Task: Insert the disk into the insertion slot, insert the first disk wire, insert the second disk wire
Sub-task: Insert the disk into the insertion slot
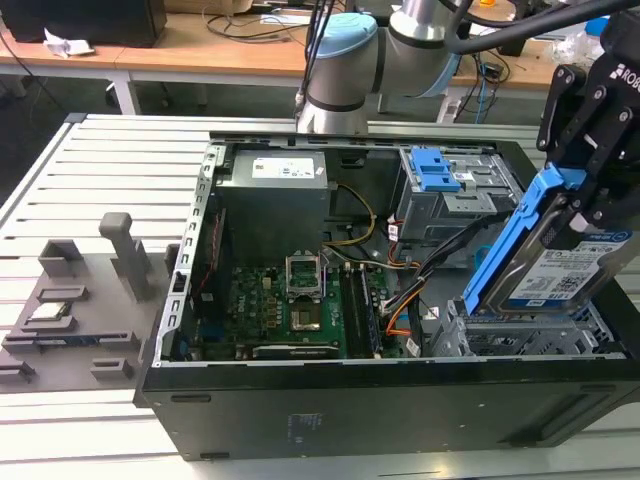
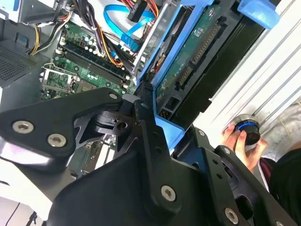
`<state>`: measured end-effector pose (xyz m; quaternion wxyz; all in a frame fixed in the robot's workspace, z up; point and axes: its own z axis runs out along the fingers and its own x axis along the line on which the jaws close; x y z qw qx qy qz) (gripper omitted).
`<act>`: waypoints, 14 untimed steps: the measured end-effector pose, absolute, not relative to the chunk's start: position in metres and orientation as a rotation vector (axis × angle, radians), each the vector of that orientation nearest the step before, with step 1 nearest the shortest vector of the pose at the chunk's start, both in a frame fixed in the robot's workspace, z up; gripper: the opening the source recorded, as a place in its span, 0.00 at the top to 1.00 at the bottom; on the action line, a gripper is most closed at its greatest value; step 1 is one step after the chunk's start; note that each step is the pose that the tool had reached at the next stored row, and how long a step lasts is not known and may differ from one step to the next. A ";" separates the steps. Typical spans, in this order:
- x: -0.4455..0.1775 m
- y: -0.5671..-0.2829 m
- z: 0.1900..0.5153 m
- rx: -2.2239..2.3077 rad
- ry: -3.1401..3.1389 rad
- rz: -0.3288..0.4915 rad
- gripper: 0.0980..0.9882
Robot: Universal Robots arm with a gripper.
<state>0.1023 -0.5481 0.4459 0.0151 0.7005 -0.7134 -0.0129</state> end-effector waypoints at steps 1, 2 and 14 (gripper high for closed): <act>0.102 -0.548 0.445 2.180 -2.220 -0.040 0.70; 0.102 -0.547 0.445 2.180 -2.220 -0.040 0.70; 0.100 -0.547 0.433 2.180 -2.220 -0.040 0.70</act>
